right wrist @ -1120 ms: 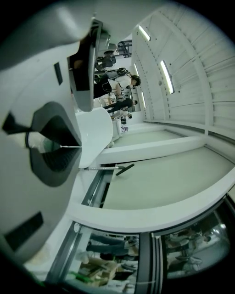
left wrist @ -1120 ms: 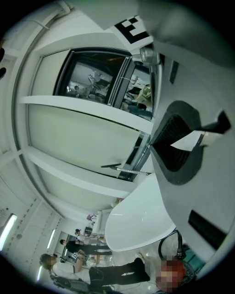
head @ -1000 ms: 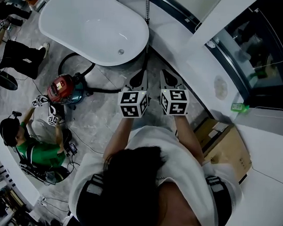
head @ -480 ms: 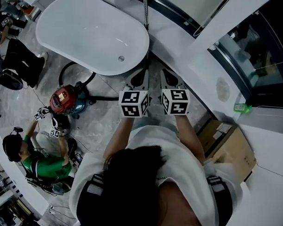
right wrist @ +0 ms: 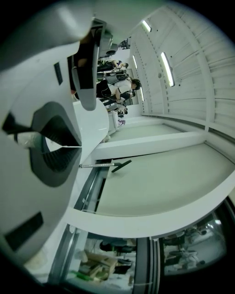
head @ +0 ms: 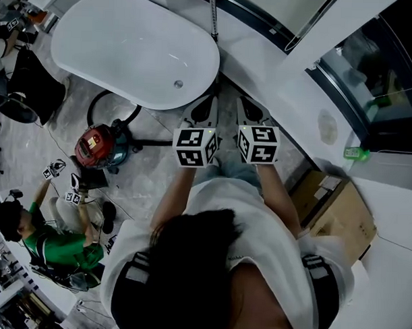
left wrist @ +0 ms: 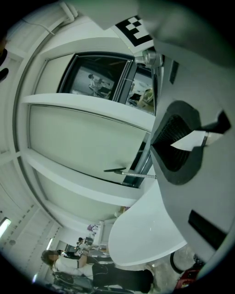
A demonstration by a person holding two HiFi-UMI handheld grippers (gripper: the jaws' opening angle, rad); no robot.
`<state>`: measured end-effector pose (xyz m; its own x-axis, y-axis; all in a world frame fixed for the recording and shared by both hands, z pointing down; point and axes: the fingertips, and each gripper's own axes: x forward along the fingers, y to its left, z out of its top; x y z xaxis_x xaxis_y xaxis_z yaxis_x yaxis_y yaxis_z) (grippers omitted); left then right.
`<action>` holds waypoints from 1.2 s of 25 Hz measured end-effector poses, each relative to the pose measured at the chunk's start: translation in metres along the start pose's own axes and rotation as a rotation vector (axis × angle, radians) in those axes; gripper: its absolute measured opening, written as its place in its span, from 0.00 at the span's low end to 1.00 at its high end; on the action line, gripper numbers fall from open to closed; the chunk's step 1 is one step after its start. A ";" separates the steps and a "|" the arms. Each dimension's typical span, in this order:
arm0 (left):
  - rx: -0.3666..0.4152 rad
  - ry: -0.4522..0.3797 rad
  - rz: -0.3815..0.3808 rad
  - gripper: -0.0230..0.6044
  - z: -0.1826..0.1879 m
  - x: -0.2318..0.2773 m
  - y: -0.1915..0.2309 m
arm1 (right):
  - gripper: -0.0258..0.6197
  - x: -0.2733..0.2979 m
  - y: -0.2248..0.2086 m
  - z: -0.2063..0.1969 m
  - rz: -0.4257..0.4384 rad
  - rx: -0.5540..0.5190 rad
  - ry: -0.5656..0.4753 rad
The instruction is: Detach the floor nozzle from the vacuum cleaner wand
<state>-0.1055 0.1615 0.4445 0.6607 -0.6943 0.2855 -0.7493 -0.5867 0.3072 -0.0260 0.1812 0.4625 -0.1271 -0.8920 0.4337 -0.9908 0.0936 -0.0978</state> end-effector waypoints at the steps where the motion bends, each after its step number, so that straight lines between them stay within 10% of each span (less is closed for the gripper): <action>1: -0.001 -0.004 -0.001 0.04 0.001 0.000 0.001 | 0.07 0.000 0.000 0.001 0.000 0.000 -0.002; 30: -0.022 0.003 0.089 0.04 0.027 0.101 0.032 | 0.07 0.098 -0.066 0.041 0.056 -0.039 0.032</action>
<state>-0.0636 0.0612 0.4590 0.5917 -0.7420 0.3153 -0.8039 -0.5135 0.3002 0.0287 0.0691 0.4748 -0.1829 -0.8707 0.4566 -0.9831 0.1604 -0.0880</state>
